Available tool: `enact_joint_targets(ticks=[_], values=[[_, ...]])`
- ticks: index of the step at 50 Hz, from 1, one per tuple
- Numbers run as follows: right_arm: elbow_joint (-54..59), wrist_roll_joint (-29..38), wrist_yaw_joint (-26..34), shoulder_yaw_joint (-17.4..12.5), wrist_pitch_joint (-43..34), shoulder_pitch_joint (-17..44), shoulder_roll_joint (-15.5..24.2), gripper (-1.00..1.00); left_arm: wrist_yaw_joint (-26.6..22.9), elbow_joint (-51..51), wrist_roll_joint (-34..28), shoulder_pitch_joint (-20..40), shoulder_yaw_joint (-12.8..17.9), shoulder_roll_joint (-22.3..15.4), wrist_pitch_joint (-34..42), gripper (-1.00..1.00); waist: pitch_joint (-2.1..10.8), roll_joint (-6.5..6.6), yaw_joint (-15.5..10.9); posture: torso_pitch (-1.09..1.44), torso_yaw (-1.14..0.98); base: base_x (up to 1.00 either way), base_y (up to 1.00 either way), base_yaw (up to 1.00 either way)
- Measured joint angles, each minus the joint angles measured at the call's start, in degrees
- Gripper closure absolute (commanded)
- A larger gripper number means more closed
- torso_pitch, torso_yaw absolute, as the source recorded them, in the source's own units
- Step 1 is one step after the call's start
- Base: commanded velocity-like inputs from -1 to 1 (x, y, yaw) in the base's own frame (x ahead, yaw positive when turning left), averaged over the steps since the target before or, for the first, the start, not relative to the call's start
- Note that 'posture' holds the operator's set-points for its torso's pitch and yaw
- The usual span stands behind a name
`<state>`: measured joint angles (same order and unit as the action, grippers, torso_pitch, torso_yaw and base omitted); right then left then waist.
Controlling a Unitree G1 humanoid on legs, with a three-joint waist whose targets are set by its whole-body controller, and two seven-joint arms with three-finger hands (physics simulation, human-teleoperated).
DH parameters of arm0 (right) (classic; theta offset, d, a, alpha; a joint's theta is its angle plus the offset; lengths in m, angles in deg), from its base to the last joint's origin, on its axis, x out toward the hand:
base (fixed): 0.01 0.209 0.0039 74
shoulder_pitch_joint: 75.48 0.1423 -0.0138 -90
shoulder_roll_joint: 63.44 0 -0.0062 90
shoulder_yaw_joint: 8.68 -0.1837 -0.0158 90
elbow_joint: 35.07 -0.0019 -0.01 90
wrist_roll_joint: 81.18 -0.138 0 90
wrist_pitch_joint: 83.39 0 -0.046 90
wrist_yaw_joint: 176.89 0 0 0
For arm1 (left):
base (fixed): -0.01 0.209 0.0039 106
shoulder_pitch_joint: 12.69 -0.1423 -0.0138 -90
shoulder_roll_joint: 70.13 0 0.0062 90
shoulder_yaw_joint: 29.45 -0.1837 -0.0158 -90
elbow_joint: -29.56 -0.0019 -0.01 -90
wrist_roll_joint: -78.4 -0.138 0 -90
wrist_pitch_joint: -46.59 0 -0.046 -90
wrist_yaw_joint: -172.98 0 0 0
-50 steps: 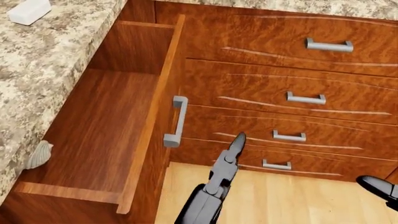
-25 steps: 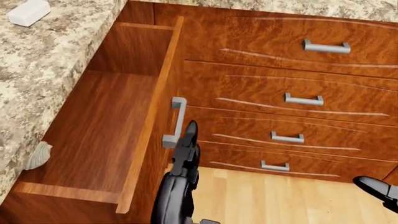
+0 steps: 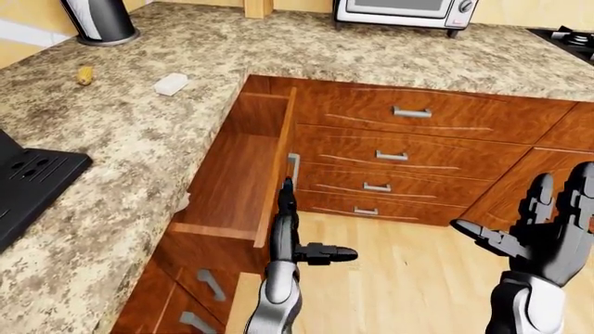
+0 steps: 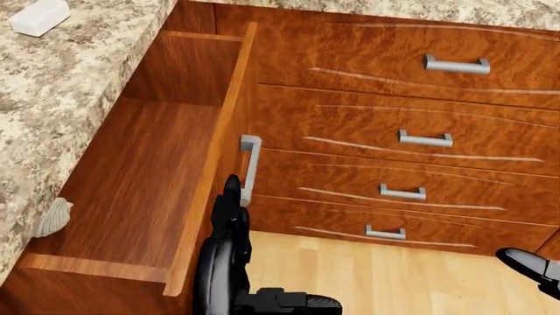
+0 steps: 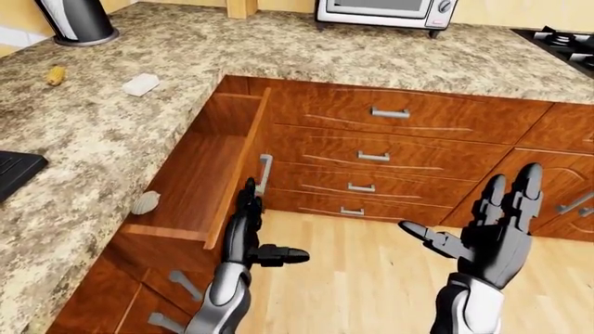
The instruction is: Close the right drawer.
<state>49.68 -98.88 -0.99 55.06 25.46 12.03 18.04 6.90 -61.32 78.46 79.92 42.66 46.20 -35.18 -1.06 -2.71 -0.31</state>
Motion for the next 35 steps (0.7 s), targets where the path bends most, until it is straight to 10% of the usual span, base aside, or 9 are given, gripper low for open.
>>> enact_joint_targets(ticks=[35], values=[[0.14,1.19,-0.26,0.44,0.72,-0.05,-0.14,-1.0,4.27,-2.47,4.13,1.11,2.25,0.24,-0.69,-1.0,0.11,0.27,0.51,0.0,0.0,0.0,0.0,0.0]])
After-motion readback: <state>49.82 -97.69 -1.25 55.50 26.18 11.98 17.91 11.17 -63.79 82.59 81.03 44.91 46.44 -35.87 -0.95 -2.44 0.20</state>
